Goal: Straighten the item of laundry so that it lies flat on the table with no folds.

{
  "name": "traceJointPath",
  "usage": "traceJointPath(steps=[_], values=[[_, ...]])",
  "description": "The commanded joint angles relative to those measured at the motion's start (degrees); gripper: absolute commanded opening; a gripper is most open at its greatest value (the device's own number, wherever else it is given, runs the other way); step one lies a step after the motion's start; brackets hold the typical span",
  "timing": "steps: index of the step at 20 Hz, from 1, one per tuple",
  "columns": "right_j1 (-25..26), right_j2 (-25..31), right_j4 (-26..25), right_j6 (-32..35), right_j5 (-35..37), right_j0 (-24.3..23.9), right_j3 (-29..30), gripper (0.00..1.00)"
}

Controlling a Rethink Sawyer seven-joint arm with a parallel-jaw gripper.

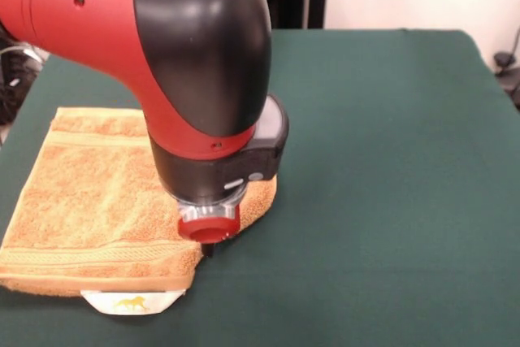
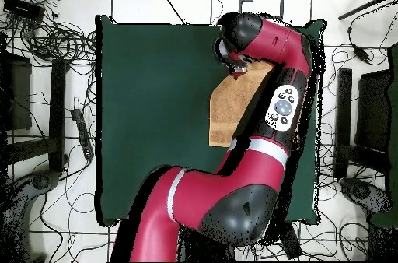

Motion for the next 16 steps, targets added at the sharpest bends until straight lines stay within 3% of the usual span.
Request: traceJointPath(steps=[1, 16], values=[[-0.6, -0.4, -1.7, 9.4, 8.4, 2.0, 2.1, 1.0], [2.8, 2.9, -0.9, 10.1, -2.1, 1.7, 3.4, 1.0]])
